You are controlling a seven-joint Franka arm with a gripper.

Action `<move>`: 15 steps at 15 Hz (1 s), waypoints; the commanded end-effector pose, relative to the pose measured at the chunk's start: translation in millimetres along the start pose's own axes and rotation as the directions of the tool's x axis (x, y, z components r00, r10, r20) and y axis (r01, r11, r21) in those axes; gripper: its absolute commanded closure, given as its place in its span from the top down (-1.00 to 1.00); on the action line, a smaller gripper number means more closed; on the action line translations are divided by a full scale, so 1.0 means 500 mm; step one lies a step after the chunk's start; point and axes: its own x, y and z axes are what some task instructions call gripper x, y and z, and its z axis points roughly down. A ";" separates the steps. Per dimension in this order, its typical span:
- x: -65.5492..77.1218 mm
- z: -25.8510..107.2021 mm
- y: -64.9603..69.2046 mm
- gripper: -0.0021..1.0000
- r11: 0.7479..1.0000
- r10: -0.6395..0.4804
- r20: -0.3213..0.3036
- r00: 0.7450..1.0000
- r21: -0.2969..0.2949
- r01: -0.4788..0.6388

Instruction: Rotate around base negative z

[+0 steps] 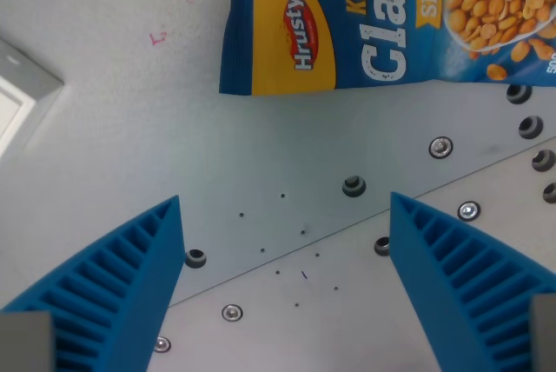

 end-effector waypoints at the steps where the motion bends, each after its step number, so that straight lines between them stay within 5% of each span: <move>1: 0.000 -0.005 0.000 1.00 0.989 0.151 -0.002 0.989 0.007 -0.151; 15: 0.000 -0.005 0.000 1.00 0.943 0.332 0.002 0.943 0.009 -0.332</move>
